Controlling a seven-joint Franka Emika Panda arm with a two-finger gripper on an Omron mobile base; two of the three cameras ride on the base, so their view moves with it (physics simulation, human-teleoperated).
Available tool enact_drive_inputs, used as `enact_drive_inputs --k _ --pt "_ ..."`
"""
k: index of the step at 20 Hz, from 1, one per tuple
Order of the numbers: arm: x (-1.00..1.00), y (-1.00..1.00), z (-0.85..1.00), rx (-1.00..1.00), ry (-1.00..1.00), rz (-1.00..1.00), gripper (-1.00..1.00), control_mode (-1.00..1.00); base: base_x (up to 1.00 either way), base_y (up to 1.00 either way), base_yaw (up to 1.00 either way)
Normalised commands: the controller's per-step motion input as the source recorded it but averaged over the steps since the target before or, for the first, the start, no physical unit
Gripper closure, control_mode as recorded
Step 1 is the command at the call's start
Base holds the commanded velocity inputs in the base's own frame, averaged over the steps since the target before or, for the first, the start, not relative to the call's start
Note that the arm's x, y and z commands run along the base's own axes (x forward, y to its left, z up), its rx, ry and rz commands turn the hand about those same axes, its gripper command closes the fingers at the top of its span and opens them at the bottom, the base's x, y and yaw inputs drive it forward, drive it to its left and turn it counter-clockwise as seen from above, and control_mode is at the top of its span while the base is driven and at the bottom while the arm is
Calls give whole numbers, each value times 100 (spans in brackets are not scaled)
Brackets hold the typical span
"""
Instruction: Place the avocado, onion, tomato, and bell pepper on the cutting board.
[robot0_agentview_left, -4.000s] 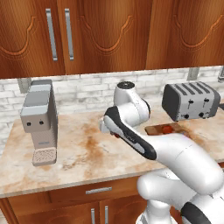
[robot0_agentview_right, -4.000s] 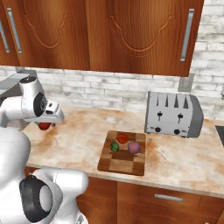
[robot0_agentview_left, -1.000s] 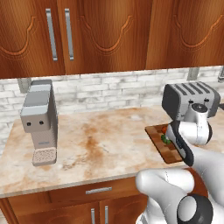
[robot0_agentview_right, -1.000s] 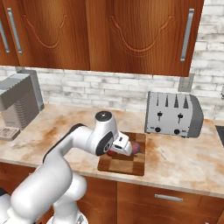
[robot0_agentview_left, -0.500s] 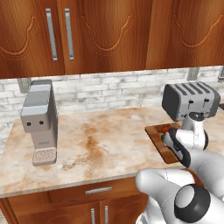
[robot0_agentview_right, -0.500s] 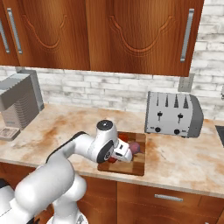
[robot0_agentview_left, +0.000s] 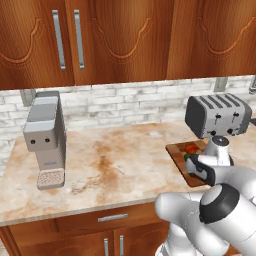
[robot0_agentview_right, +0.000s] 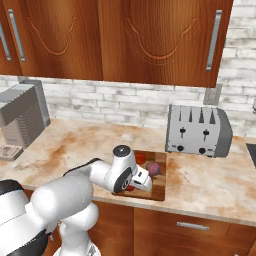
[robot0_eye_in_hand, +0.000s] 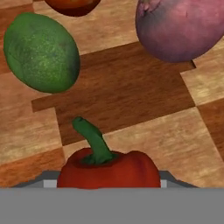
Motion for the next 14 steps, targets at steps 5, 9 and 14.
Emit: enact_drive_inputs --k 5,9,14 --pt "4 -6 -32 0 0 0 -100 -100 0 0 0" --pt "2 -3 -11 0 0 0 -100 -100 0 0 0" --pt "3 -5 8 0 0 0 -100 -100 0 0 0"
